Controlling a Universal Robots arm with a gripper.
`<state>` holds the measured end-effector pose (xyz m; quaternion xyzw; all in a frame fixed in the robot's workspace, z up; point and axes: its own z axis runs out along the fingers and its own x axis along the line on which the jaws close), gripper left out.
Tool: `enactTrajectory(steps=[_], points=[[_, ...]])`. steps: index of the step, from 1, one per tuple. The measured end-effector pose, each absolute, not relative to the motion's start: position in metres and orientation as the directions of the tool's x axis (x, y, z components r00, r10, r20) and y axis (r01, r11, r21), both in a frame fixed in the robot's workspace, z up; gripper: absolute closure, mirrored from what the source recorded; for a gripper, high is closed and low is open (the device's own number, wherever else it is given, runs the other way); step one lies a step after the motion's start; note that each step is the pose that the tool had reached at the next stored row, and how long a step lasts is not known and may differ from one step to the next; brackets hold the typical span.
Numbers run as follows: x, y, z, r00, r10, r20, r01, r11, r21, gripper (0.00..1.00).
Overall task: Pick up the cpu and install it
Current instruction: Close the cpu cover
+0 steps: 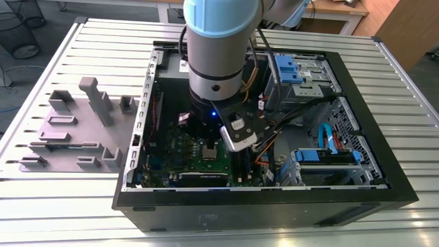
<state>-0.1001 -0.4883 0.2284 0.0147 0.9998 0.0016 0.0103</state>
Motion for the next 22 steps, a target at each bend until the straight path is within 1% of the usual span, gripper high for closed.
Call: enactTrajectory(steps=[22], points=[[-0.0989, -0.4879, 0.2323, -0.999, 0.029, -0.023, 0.029, 1.000, 0.004, 0.90]])
